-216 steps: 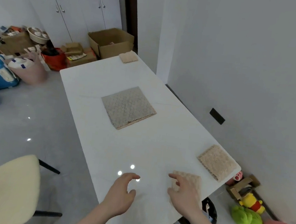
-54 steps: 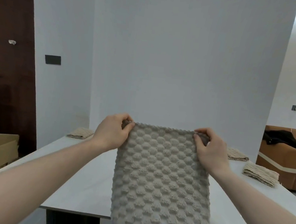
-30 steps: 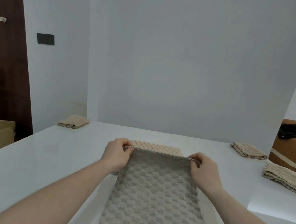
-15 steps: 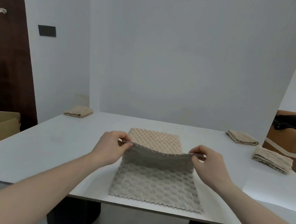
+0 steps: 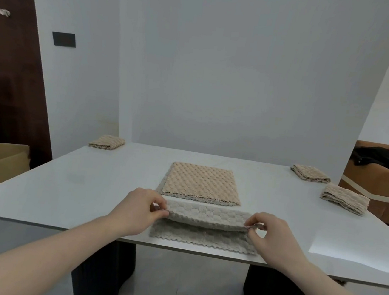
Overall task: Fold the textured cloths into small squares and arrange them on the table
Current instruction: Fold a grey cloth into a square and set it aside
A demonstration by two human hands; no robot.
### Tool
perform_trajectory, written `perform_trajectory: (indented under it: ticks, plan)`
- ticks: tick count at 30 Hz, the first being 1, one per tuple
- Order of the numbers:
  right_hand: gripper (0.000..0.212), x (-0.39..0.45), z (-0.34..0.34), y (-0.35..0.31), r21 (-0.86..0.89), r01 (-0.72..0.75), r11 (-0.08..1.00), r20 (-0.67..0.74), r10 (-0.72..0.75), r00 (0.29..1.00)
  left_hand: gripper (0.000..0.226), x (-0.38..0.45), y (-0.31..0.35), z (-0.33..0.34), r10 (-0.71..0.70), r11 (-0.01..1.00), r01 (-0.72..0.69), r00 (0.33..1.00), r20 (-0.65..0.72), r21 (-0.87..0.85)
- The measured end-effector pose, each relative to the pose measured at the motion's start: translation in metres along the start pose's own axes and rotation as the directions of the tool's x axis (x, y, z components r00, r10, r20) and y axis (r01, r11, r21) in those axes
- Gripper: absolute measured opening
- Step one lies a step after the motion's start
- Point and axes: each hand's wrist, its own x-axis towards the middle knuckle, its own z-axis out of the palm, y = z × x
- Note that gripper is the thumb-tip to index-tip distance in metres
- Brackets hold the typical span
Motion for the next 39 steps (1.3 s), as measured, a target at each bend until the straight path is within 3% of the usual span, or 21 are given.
perform_trajectory:
  ticks: [11, 19, 26, 31, 36, 39]
  plan:
    - [0.017, -0.021, 0.009, 0.009, -0.104, -0.006, 0.995, 0.141, 0.021, 0.99, 0.036, -0.006, -0.01, 0.018, 0.055, 0.994, -0.062, 0.996, 0.075, 0.09]
    - [0.006, -0.022, 0.011, 0.009, -0.094, -0.022, 0.995, 0.169, 0.038, 0.985, 0.025, -0.011, -0.017, 0.024, 0.038, 0.994, -0.049, 0.993, 0.108, 0.102]
    - [0.037, 0.004, 0.012, 0.006, -0.107, -0.161, 0.981, 0.164, 0.177, 0.97, 0.066, 0.0, -0.002, 0.015, -0.011, 0.968, -0.028, 0.988, 0.153, 0.251]
    - [0.023, 0.027, 0.02, 0.003, -0.095, -0.243, 0.965, 0.116, 0.253, 0.961, 0.038, 0.023, 0.04, 0.027, 0.055, 0.983, -0.069, 0.994, 0.091, 0.169]
    - [0.005, 0.041, 0.029, 0.016, -0.034, -0.319, 0.947, 0.044, 0.321, 0.946, 0.053, 0.035, 0.07, 0.064, 0.098, 0.969, -0.154, 0.958, 0.268, 0.195]
    - [0.012, 0.039, 0.034, 0.029, -0.063, -0.328, 0.942, 0.036, 0.331, 0.943, 0.066, 0.044, 0.071, 0.077, 0.063, 0.976, -0.124, 0.947, 0.316, 0.177]
